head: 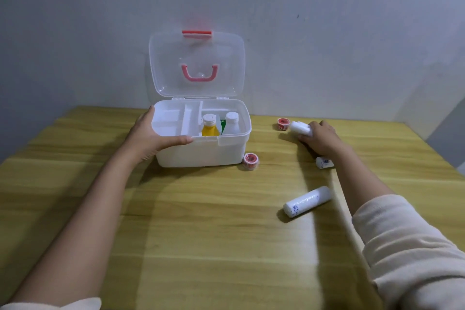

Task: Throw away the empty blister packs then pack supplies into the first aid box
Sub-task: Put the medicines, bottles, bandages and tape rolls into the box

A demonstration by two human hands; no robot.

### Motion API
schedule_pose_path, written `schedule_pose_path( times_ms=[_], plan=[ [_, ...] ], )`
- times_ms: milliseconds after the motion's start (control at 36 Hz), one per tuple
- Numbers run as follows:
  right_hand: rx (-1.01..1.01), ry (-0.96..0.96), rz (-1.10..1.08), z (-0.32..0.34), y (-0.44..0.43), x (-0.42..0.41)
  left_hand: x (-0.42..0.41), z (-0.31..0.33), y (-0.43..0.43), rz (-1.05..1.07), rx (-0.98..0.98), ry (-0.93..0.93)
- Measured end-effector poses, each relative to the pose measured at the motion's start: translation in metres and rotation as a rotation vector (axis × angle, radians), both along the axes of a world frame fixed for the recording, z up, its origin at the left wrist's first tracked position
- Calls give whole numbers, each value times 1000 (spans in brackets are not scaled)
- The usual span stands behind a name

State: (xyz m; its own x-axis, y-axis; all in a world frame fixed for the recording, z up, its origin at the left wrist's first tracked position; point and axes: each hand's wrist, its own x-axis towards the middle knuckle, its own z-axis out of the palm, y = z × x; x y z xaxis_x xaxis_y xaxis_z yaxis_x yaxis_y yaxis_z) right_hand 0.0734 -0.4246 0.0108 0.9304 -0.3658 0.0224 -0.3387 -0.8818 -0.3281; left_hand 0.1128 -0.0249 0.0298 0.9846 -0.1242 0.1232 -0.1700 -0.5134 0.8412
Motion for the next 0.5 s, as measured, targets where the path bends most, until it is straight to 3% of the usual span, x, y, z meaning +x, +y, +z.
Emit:
schedule_pose_path(
  times_ms=[83, 194, 306, 389, 500],
  plan=[
    [122, -168, -64, 9, 5, -1, -2, 2, -1, -26, -28, -5],
    [364, -472, 11, 39, 27, -2, -7, 5, -5, -48, -65, -33],
    [758, -667, 170, 74, 72, -12, -12, 8, -6, -46, -75, -33],
    [949, -687, 305, 89, 108, -14, -14, 9, -6, -50, -77, -30],
    [1021, -579, 380, 89, 141, -4, -14, 8, -8, -36, -73, -37]
  ],
)
